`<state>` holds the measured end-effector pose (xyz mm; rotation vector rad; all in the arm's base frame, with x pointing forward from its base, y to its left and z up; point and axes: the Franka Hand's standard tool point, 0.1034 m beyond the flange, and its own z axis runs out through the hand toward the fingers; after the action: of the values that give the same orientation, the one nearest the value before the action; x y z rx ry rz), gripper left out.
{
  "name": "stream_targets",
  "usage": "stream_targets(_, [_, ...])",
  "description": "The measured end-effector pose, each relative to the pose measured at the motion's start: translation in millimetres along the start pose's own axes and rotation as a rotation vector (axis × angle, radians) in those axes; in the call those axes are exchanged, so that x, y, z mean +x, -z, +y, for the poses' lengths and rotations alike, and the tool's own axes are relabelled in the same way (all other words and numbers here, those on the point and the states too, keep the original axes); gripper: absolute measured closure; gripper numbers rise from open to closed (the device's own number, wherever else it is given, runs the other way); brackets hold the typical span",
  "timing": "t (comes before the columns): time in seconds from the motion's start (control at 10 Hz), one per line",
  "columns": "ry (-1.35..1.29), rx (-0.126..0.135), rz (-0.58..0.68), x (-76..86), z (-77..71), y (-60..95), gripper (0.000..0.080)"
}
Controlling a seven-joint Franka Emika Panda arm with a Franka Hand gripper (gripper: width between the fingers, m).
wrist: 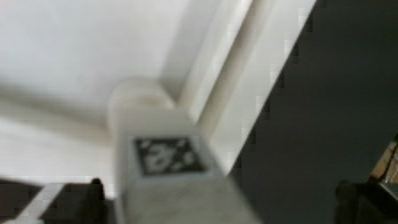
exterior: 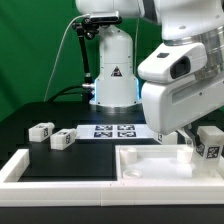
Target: Assemble one leg
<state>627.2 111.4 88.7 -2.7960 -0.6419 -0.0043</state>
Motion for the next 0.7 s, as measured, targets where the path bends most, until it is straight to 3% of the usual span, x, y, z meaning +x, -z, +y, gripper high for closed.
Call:
stream_targets(0.5, [0.001, 0.000, 0.000, 0.3, -1.0, -0.5, 0.0151])
stream_targets(0.7, [-0.057, -0.067, 0.118, 5.5, 4.9, -0.2, 0.0151])
